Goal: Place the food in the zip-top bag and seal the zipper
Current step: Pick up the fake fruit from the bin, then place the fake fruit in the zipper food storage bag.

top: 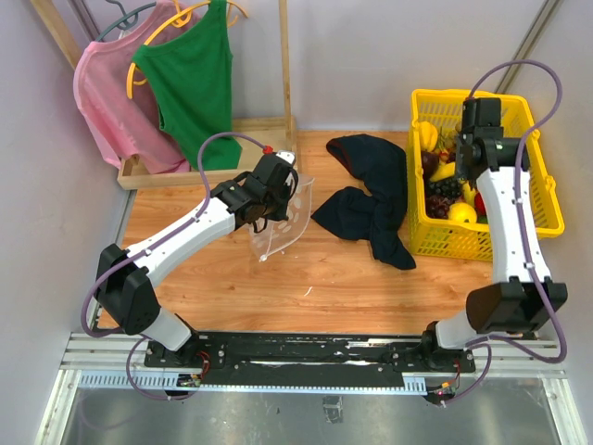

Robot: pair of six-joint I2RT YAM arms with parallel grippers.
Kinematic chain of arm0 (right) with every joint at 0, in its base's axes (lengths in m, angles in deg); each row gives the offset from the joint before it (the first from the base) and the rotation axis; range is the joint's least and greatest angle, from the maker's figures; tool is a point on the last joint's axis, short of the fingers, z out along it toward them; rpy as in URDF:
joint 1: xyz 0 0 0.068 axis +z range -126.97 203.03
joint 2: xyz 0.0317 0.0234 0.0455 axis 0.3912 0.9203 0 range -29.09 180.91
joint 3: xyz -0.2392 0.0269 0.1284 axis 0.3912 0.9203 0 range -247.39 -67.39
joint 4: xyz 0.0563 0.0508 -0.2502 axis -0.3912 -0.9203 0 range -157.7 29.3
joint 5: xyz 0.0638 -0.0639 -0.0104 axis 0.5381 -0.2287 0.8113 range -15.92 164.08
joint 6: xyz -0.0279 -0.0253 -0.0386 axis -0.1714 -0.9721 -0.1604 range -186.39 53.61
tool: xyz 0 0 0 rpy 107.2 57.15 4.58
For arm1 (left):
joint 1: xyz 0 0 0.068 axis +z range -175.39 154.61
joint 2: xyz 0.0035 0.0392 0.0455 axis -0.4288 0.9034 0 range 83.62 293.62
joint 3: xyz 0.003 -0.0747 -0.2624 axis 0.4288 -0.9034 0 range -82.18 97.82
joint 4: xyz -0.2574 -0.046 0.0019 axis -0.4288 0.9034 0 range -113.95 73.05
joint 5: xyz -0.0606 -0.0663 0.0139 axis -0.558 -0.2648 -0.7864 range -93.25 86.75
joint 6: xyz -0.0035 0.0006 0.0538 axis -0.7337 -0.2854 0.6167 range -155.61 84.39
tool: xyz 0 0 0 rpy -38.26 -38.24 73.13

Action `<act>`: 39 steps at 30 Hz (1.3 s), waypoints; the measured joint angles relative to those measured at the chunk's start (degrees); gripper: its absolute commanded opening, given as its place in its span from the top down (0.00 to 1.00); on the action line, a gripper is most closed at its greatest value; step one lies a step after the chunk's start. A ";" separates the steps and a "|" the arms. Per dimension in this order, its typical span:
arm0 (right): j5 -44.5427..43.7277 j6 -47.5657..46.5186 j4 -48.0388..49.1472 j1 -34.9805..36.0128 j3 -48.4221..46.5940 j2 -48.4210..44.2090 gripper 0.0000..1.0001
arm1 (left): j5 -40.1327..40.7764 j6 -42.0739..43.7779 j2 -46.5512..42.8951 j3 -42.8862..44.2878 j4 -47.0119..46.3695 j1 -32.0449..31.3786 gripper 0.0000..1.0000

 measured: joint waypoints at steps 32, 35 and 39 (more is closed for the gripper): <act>54.75 17.53 35.26 24.50 29.92 -22.23 0.99 | -0.63 -1.79 -0.33 -0.13 -0.46 0.74 1.00; 55.74 19.98 41.42 26.25 34.62 -23.78 0.99 | -1.14 -3.37 -0.33 0.59 -0.48 0.74 1.00; 57.00 22.75 48.33 27.43 39.19 -25.75 0.99 | -2.03 -6.43 -0.33 1.55 -0.50 0.74 1.00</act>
